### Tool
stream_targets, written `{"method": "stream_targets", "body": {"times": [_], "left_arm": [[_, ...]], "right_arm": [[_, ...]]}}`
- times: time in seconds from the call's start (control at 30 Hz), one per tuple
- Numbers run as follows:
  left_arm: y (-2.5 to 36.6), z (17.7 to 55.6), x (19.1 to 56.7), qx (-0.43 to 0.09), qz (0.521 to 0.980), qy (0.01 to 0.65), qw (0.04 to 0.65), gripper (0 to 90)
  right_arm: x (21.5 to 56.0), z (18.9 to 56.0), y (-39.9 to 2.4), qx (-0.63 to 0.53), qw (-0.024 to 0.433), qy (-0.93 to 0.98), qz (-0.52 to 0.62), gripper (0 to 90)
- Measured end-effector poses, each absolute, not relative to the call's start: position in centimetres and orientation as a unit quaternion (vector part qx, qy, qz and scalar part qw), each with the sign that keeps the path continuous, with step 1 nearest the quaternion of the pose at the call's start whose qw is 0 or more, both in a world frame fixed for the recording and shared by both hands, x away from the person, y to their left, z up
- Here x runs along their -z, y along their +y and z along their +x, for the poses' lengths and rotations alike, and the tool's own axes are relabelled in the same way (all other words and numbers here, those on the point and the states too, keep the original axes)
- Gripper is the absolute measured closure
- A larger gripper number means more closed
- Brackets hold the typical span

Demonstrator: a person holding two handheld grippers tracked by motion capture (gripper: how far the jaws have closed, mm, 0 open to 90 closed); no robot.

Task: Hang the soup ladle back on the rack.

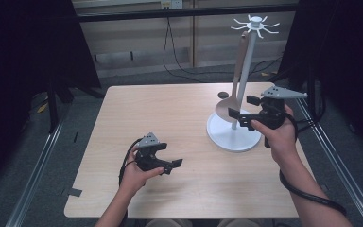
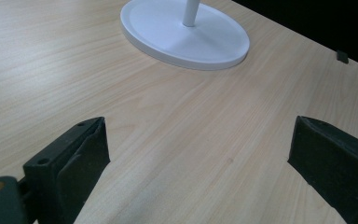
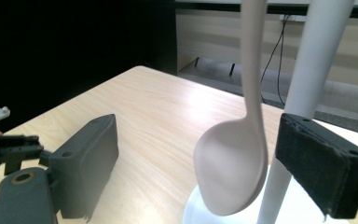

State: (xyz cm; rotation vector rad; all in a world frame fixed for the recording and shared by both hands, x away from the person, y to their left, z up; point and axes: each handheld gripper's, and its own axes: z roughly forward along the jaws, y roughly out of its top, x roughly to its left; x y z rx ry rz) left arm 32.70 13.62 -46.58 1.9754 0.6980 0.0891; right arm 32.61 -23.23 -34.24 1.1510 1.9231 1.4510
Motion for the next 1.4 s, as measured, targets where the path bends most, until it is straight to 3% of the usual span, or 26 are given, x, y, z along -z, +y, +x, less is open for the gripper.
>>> {"method": "stream_targets", "body": {"times": [0.57, 1.4], "left_arm": [[13.6, 32.7, 46.6, -0.038, 0.816, 0.288, 0.499, 3.5], [13.5, 32.6, 46.6, -0.039, 0.818, 0.287, 0.497, 3.5]], "right_arm": [[37.2, 30.8, -23.3, -0.514, 0.216, 0.718, 0.416, 6.9], [42.0, 28.0, -23.2, -0.494, 0.205, 0.739, 0.409, 5.5]]}}
